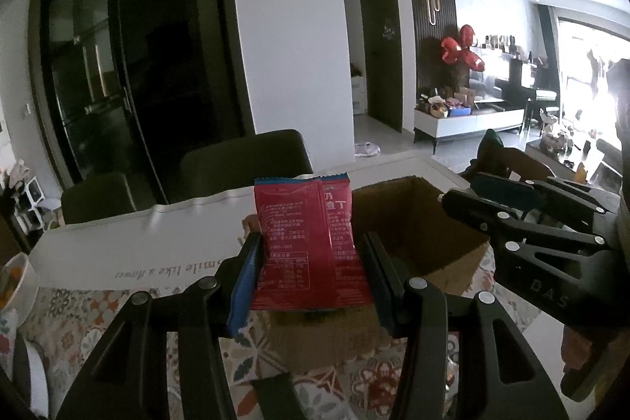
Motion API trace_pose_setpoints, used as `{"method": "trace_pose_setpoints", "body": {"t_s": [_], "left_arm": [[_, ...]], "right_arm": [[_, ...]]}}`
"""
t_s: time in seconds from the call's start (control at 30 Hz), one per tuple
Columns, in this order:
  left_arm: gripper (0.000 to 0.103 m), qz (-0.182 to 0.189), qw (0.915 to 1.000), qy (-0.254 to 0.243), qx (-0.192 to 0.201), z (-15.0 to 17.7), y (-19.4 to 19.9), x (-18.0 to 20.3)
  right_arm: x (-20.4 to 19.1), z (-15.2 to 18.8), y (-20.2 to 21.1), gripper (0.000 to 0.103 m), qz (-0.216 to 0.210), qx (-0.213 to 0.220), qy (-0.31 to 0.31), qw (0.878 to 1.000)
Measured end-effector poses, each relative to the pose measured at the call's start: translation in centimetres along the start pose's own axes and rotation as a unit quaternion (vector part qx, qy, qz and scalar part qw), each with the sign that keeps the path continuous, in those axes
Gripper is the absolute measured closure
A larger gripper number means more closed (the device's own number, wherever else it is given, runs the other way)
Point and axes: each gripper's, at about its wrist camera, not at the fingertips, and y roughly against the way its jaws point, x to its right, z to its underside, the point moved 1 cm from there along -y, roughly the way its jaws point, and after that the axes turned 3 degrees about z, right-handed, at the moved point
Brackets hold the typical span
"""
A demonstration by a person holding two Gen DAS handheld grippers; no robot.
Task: Organize snacks
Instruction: 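Carry the red packet into the box and open the left tool, then move both tools back toward the snacks beside the box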
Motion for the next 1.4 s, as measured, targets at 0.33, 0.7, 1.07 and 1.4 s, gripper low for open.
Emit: {"method": "trace_pose_setpoints", "body": {"t_s": [0.33,0.7,1.07,1.4], "left_arm": [[0.049,0.011,0.9993,0.015,-0.034,-1.0,-4.7,-0.8],[0.014,-0.022,0.9997,0.008,-0.012,-0.2,-2.9,-1.0],[0.013,-0.026,0.9996,0.014,-0.002,1.6,1.5,-0.3],[0.014,-0.043,0.9988,0.023,-0.006,5.4,4.8,0.2]], "right_arm": [[1.9,-0.6,-3.9,0.068,0.009,-0.026,-0.005,1.0],[3.3,0.0,-3.6,0.035,0.045,-0.029,-0.019,0.998],[2.8,1.1,0.5,0.03,0.052,-0.012,-0.023,0.998],[1.5,3.6,4.1,0.03,0.071,-0.001,-0.018,0.997]]}}
